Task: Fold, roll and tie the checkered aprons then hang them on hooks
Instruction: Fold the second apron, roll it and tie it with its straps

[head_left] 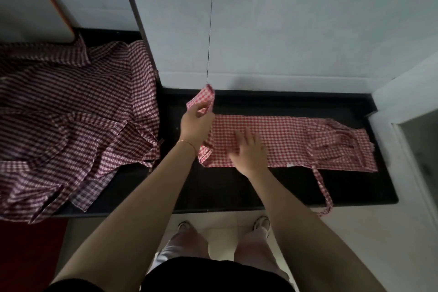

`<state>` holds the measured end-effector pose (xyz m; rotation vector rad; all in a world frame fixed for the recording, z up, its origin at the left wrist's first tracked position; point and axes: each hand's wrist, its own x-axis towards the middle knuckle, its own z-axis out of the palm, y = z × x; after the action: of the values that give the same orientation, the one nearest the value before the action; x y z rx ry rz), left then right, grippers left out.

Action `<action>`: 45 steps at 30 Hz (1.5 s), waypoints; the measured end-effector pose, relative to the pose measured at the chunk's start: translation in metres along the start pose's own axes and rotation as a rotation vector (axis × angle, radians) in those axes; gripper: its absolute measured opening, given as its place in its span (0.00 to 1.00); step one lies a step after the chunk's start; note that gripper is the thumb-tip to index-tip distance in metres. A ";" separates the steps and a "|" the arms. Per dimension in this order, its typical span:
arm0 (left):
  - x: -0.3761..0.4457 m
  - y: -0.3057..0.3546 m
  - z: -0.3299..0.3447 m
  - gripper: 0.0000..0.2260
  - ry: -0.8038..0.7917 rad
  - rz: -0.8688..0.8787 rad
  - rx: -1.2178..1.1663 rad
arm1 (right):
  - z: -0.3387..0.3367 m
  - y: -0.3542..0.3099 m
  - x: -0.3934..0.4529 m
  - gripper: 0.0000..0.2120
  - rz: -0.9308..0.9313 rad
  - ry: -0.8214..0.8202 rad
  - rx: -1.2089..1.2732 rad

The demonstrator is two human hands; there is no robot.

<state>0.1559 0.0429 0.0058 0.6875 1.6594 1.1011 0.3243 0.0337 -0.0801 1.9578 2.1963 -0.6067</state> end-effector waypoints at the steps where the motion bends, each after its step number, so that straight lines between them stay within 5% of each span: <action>1: -0.007 0.004 0.007 0.17 -0.033 0.043 -0.005 | -0.006 -0.015 0.001 0.26 -0.065 -0.029 0.074; 3: -0.018 0.008 0.020 0.18 -0.071 0.132 0.079 | -0.030 -0.040 0.004 0.16 -0.116 -0.151 0.291; 5: -0.027 0.010 0.033 0.19 -0.068 0.208 0.180 | -0.063 -0.045 0.005 0.15 0.030 -0.204 0.677; 9: -0.039 0.012 0.062 0.20 -0.099 0.260 0.333 | -0.115 -0.002 -0.008 0.34 0.227 -0.365 1.549; 14: -0.059 0.022 0.126 0.16 -0.170 0.404 0.381 | -0.165 0.054 -0.008 0.12 0.186 -0.223 1.334; 22: -0.046 0.013 0.202 0.14 0.124 0.529 0.591 | -0.190 0.184 0.038 0.13 0.288 0.062 0.988; 29: -0.032 -0.033 0.242 0.22 0.072 0.355 0.944 | -0.177 0.238 0.076 0.12 0.196 0.015 0.702; 35: -0.028 -0.062 0.253 0.25 0.046 0.203 1.061 | -0.154 0.265 0.096 0.10 0.312 -0.201 0.565; 40: -0.025 -0.078 0.253 0.30 -0.047 0.140 1.138 | -0.141 0.275 0.096 0.15 0.301 -0.171 0.482; 45: -0.027 -0.091 0.252 0.33 -0.146 0.179 1.290 | -0.139 0.278 0.088 0.16 0.486 -0.195 0.467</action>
<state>0.4062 0.0674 -0.0891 1.6753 2.0851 -0.0786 0.6049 0.1886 -0.0422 2.4018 1.4686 -1.2356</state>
